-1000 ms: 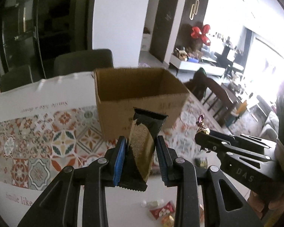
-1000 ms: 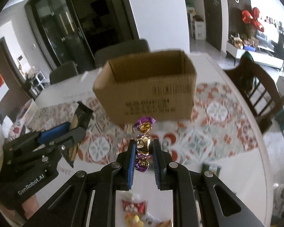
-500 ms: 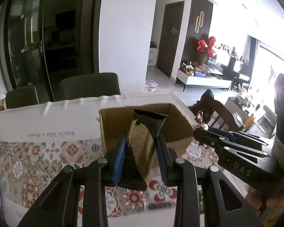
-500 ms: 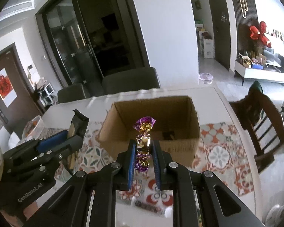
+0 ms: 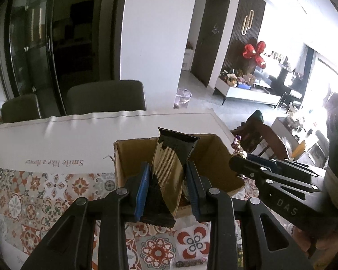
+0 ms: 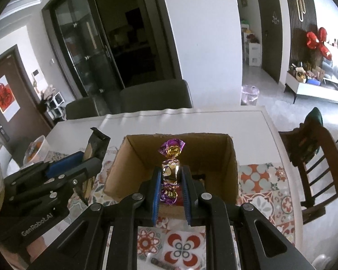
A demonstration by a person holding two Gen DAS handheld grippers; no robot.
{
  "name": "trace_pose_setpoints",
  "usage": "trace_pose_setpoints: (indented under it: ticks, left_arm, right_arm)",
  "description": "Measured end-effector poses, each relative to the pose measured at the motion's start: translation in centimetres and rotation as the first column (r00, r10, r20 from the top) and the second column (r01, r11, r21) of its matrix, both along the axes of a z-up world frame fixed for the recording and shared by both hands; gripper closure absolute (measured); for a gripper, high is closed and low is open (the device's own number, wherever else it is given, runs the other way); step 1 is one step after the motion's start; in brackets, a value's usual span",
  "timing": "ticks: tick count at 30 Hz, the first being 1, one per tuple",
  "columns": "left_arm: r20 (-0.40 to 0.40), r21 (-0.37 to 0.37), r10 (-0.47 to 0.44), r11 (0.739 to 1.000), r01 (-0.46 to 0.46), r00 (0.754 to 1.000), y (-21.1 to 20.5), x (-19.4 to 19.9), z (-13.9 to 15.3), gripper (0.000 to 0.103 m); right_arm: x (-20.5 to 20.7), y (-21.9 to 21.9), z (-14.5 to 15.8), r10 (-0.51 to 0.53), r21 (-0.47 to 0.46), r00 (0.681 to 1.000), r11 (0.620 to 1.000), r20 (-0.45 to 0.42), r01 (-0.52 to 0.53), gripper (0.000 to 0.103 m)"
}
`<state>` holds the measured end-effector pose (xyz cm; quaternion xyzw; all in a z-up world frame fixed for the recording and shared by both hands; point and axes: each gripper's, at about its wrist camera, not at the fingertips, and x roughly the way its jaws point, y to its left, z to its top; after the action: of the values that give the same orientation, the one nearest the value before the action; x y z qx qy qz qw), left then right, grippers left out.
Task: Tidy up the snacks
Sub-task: 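Carry the bar and candy over the box with both tools, then open both tools to drop the bar and candy into the box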
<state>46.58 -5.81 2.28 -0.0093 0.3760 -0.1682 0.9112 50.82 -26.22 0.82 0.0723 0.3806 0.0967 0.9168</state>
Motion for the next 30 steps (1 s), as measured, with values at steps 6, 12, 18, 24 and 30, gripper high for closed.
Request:
trace_pose_setpoints:
  ticks: [6,12,18,24,30]
  left_arm:
    - [-0.068,0.001,0.011,1.000,-0.010,0.998,-0.5,2.9,-1.8,0.071]
    - [-0.138,0.009,0.017,1.000,-0.016,0.990,-1.0,5.3,-4.2,0.071]
    - [-0.179,0.032,0.029,0.999,-0.024,0.983,-1.4,6.7,-5.8,0.058]
    - [-0.137,0.059,0.035,0.998,-0.027,0.990,-1.3,5.9,-5.1,0.036]
    - [-0.069,0.070,0.011,0.998,-0.006,0.998,-1.2,3.5,-3.1,0.035]
  right_arm:
    - [2.3,-0.3,-1.2,0.000,-0.004,0.999,1.000,-0.048,-0.001,0.084]
    - [4.5,-0.4,-2.8,0.013,-0.011,0.995,1.000,-0.101,-0.014,0.084]
    - [6.0,-0.8,-4.2,0.008,-0.017,0.991,1.000,-0.133,-0.011,0.084]
    - [6.1,-1.3,-4.4,-0.045,-0.039,0.991,0.998,-0.129,0.040,0.060]
    - [3.7,-1.8,-3.0,-0.086,-0.065,0.993,0.995,-0.084,0.081,0.058]
